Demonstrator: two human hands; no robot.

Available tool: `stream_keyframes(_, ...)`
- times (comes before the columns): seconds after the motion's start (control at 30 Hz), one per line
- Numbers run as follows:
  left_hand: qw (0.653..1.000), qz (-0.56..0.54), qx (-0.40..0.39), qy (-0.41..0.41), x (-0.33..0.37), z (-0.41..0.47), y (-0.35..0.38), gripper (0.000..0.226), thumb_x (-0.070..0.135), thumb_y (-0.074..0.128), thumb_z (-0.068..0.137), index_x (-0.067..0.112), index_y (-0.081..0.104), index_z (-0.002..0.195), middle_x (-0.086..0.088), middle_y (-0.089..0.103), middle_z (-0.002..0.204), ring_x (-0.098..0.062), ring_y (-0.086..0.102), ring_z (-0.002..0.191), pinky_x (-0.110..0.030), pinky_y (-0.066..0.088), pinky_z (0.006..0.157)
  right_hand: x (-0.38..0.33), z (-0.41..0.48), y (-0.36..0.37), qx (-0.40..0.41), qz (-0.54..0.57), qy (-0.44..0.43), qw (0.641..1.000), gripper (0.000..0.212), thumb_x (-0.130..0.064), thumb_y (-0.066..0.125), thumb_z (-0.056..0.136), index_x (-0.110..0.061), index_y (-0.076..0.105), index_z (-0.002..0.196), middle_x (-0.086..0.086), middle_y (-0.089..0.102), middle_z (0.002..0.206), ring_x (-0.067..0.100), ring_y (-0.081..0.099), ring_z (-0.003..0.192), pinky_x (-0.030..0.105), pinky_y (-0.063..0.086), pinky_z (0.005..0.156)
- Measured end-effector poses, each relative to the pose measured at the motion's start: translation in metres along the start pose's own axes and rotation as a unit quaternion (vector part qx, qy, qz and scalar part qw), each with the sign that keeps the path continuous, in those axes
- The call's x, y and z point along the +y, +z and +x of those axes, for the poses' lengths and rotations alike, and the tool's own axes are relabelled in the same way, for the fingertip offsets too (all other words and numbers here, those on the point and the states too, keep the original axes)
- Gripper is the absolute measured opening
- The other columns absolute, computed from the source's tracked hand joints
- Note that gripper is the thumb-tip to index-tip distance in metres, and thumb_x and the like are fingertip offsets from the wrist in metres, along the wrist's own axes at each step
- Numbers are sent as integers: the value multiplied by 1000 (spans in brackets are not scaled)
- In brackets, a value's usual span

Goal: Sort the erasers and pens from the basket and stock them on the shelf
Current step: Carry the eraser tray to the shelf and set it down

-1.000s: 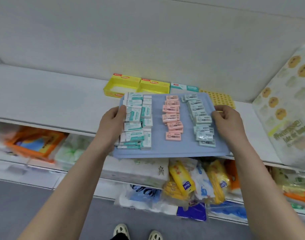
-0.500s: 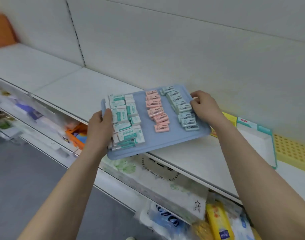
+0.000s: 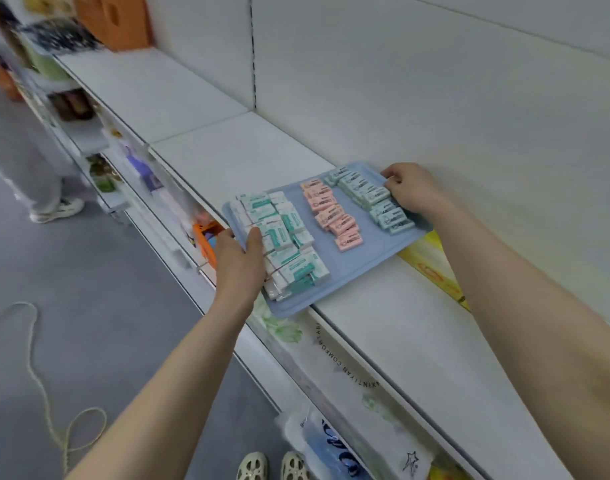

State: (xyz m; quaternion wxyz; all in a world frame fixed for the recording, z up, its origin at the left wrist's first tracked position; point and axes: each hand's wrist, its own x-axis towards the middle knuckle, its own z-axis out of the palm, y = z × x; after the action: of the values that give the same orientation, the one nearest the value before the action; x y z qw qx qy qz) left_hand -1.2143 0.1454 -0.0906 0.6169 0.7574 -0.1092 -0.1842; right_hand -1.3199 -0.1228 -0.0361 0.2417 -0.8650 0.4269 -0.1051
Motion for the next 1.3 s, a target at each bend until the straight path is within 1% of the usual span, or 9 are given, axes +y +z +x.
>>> stream_keyframes(0.07, 1000, 8, 13, 8, -1, 2, 1, 5, 31, 49, 99, 27, 45, 97, -11, 62, 106, -27, 63, 89, -41, 53, 71, 1, 6, 6, -7, 6, -10, 1000, 32, -8, 47, 96, -8, 62, 125, 13, 64, 123, 26, 59, 108, 23, 38, 80)
stream_keyframes(0.23, 999, 28, 20, 13, -7, 7, 2, 22, 31, 50, 98, 17, 50, 114, -9, 63, 107, -24, 63, 85, -37, 53, 68, 6, 19, 19, -18, 30, -27, 999, 31, -7, 48, 95, -7, 65, 120, 14, 67, 118, 26, 61, 102, 23, 38, 77)
stream_keyframes(0.37, 1000, 14, 21, -2, -8, 9, 3, 20, 32, 50, 98, 19, 48, 114, -6, 61, 113, -22, 64, 93, -39, 55, 80, 7, 25, 22, -25, 29, -34, 999, 31, -8, 48, 95, -9, 67, 120, 12, 69, 112, 21, 60, 92, 23, 38, 74)
stream_keyframes(0.57, 999, 45, 29, 7, -3, 18, 5, 24, 35, 52, 97, 19, 43, 113, -2, 59, 108, -11, 61, 86, -31, 49, 68, 2, 34, 19, -20, 35, -40, 998, 30, -7, 50, 95, -9, 67, 119, 12, 69, 114, 27, 63, 101, 33, 48, 87)
stream_keyframes(0.77, 995, 97, 18, 15, 0, 27, 2, 19, 37, 50, 98, 20, 50, 106, -3, 60, 94, -24, 62, 82, -43, 54, 75, 8, 25, 14, 11, 39, -21, 999, 30, -7, 50, 93, -8, 68, 118, 13, 70, 111, 27, 63, 99, 31, 48, 85)
stream_keyframes(0.87, 993, 112, -5, 35, 7, 33, -2, 13, 37, 49, 97, 25, 51, 94, -6, 63, 91, -30, 64, 82, -49, 55, 75, 9, 9, 4, 52, 53, -12, 997, 30, -5, 49, 91, -6, 68, 114, 14, 70, 108, 29, 64, 99, 36, 50, 86)
stream_keyframes(1.03, 991, 112, -68, 34, 11, 75, -13, 46, 51, 47, 84, 9, 63, 95, -18, 67, 93, -36, 65, 85, -41, 51, 68, 6, -20, -1, 95, 75, 51, 991, 29, -9, 50, 89, -9, 69, 111, 11, 70, 108, 27, 64, 98, 29, 46, 77)
stream_keyframes(1.13, 984, 127, -107, 67, 16, 113, -20, 59, 59, 47, 76, 5, 63, 96, -21, 67, 95, -38, 64, 88, -50, 53, 76, -2, -35, 11, 111, 74, 99, 986, 31, -9, 49, 91, -7, 68, 116, 13, 68, 114, 31, 61, 105, 28, 41, 79)
stream_keyframes(1.3, 948, 203, -195, 149, 33, 174, -22, 42, 39, 49, 95, -2, 58, 84, -21, 60, 78, -34, 56, 72, -45, 46, 66, -23, -51, 53, 151, 46, 187, 970, 28, -7, 46, 92, -2, 64, 113, 20, 66, 115, 37, 59, 107, 35, 43, 79)
